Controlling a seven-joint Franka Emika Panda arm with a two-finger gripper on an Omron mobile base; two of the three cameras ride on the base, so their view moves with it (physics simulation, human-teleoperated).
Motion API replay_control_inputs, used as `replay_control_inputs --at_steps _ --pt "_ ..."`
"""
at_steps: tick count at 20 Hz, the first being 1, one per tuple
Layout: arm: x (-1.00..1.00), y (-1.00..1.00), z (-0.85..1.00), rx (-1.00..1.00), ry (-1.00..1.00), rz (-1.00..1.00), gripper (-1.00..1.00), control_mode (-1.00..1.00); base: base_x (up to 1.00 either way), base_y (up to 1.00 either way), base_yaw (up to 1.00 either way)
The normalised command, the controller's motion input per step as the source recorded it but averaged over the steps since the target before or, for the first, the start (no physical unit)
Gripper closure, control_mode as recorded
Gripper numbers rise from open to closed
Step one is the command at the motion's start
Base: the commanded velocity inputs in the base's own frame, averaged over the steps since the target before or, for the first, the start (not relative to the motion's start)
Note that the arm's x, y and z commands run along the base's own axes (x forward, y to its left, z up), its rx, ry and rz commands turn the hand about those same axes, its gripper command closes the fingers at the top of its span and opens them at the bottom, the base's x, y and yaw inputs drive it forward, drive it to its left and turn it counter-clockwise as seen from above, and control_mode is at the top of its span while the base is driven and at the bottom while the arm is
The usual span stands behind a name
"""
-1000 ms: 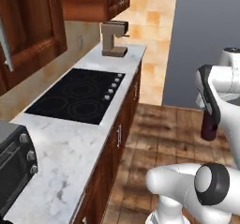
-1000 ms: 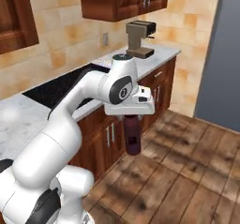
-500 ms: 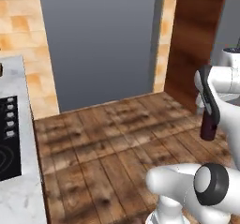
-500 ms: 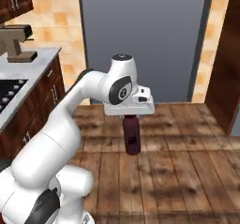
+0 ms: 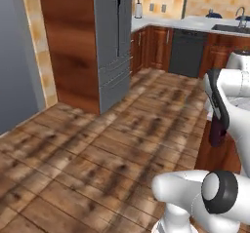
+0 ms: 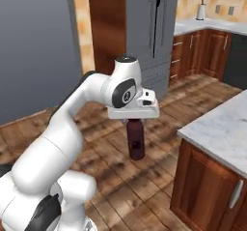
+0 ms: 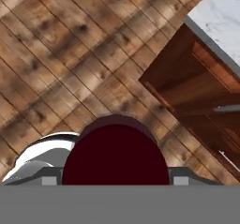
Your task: There is a wine glass and glass cup on the dining counter. Place the wine bottle next to the wine glass and the juice bottle next to the glass cup.
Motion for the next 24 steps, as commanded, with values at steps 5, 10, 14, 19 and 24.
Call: replay_control_inputs --at_steps 5,10,14,19,24 --pt "0.0 0.0 0.0 0.0 0.0 0.0 1.0 1.0 0.33 0.23 -0.7" --pt "0.0 0.0 0.0 0.0 0.0 0.0 1.0 1.0 0.47 0.49 -0.36" --pt "0.0 0.0 0.0 0.0 0.0 0.0 1.0 1.0 0.55 0.56 -0.25" --pt "0.0 0.0 0.0 0.0 0.0 0.0 1.0 1.0 0.59 0.54 -0.26" --pt "0.0 0.0 0.0 0.0 0.0 0.0 1.0 1.0 0.67 0.56 -0.12"
